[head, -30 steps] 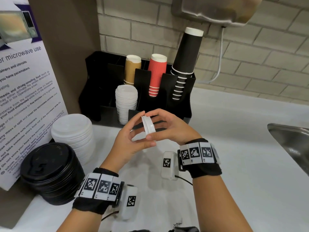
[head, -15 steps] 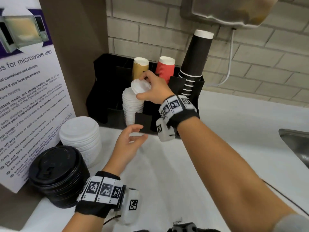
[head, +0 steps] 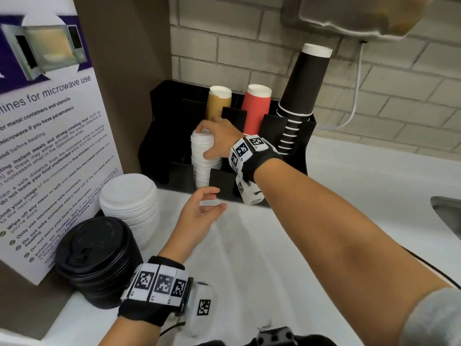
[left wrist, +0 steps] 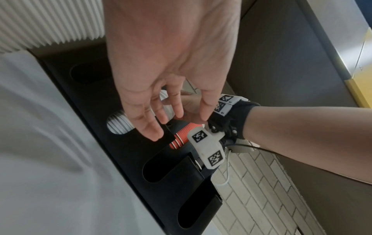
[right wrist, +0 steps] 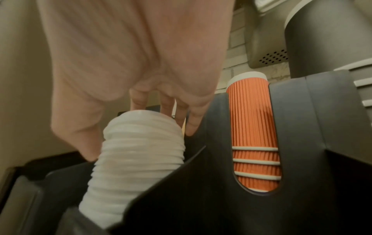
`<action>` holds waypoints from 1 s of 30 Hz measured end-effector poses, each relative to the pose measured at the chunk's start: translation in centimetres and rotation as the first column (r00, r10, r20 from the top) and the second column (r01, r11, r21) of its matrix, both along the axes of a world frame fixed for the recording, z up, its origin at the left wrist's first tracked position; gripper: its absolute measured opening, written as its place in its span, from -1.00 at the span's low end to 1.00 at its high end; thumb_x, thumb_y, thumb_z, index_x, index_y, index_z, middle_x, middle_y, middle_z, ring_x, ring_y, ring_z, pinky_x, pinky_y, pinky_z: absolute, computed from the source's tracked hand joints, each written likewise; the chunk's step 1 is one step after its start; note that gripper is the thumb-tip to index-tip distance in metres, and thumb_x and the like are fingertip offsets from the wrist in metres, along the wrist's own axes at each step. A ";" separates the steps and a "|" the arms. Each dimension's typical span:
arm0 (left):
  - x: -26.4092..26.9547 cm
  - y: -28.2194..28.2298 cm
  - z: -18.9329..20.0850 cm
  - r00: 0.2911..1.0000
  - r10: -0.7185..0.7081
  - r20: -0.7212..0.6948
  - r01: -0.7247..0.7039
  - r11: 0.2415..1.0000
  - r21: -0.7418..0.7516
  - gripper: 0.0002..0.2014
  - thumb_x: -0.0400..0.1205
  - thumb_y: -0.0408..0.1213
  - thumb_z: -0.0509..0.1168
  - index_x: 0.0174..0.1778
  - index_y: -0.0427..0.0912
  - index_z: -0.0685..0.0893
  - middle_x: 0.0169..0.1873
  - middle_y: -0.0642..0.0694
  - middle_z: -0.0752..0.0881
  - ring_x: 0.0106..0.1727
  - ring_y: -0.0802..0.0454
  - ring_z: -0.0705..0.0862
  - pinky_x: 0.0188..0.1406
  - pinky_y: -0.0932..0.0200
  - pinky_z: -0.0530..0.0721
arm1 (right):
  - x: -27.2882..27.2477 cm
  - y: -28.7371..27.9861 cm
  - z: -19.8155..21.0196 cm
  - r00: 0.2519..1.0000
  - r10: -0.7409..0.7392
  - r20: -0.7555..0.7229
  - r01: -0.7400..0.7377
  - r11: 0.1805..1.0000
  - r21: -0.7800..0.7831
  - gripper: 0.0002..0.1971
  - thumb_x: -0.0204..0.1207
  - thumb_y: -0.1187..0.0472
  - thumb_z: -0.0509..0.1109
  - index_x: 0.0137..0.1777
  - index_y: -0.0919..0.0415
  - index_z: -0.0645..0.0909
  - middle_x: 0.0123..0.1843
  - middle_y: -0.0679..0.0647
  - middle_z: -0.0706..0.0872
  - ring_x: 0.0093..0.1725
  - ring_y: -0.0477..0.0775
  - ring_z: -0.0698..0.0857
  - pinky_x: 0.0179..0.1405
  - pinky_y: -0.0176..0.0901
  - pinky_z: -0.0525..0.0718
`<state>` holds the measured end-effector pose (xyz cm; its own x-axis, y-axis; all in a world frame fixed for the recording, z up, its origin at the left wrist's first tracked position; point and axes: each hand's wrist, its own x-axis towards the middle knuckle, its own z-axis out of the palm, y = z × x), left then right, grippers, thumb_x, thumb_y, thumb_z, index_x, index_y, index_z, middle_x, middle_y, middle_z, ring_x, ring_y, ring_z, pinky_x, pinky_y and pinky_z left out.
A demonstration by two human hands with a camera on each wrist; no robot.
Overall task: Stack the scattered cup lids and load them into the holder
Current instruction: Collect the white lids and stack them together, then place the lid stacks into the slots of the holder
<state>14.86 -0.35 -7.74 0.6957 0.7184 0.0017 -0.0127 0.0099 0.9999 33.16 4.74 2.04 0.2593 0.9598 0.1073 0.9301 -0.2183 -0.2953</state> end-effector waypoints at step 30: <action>-9.4 0.6 13.2 0.893 0.054 -0.446 0.264 0.742 0.617 -0.89 0.54 -0.05 0.45 -0.20 0.02 0.72 -0.13 0.11 0.73 -0.10 0.15 0.70 -0.16 0.25 0.62 | -11.4 -10.8 -4.0 0.855 0.160 -0.493 -0.361 0.867 -0.345 -0.52 0.48 0.08 0.52 0.37 0.05 0.50 0.27 0.07 0.63 0.21 0.07 0.66 0.32 -0.10 0.60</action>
